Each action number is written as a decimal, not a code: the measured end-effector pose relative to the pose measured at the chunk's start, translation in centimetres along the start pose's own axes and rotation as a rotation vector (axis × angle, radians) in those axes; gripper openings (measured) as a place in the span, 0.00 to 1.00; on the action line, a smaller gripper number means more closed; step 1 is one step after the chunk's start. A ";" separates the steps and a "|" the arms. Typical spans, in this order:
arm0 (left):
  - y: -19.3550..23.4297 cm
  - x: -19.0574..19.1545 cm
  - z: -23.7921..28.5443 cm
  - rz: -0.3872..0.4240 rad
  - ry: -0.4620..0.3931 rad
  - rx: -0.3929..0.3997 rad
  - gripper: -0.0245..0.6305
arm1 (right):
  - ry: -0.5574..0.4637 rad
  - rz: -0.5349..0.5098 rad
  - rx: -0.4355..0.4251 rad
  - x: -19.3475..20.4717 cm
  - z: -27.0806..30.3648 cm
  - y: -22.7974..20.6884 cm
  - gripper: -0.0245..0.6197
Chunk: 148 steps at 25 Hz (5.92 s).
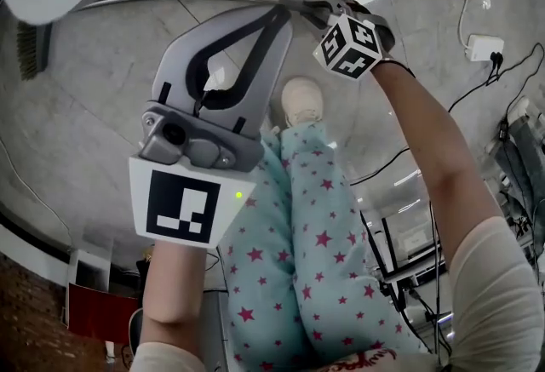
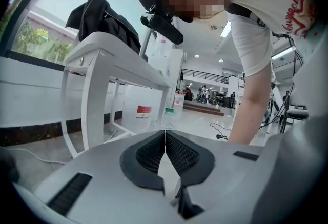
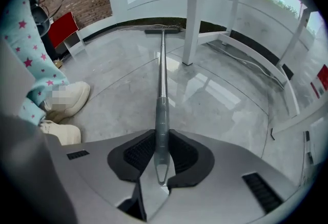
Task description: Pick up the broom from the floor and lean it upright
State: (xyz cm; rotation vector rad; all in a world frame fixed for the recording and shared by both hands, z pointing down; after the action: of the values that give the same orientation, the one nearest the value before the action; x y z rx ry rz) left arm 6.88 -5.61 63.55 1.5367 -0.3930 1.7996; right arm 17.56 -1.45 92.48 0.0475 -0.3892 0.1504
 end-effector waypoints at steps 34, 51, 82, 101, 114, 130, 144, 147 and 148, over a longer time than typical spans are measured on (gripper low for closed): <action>-6.1 -36.4 -27.0 -0.078 0.011 -0.582 0.07 | 0.150 0.250 -0.216 -36.7 -41.6 4.7 0.21; 2.6 -46.4 -49.0 0.103 -0.031 -0.585 0.07 | -0.104 0.330 -0.020 -65.1 -48.2 2.0 0.18; 27.2 -54.8 -58.1 0.131 -0.083 -0.835 0.07 | -0.262 -0.067 -0.122 -88.3 -41.9 -6.7 0.13; 36.1 -55.5 -57.4 0.055 -0.085 -0.848 0.07 | -0.410 -0.096 -0.177 -92.3 -38.0 -9.0 0.07; 37.6 -56.2 -56.3 0.066 -0.081 -0.841 0.07 | -0.500 0.135 0.028 -99.3 -37.6 -19.2 0.07; 53.3 -59.1 -58.2 0.095 -0.107 -0.634 0.07 | -0.472 0.429 0.256 -104.4 -34.4 -27.2 0.07; 58.8 -60.7 -54.4 0.090 -0.104 -0.557 0.07 | -0.547 0.416 0.342 -105.1 -34.8 -29.4 0.07; 58.7 -61.3 -53.0 0.081 -0.110 -0.553 0.07 | -0.553 0.393 0.310 -105.3 -34.9 -29.7 0.07; 58.7 -61.5 -52.6 0.080 -0.109 -0.552 0.07 | -0.553 0.387 0.302 -105.3 -34.8 -29.8 0.07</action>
State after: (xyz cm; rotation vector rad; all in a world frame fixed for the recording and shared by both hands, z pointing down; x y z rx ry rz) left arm -70.20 -32.09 5.69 1.2361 -0.9292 1.4960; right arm -61.04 -42.73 19.60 0.3168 -0.9254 0.5849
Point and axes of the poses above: the fingertips, and each gripper's own axes: z forward along the fingers, y to its left, x out of its underside, the point moved 2 cm from there along -z, backward along the fingers, and after that the axes turned 3 degrees about x, right-handed, at the moved point
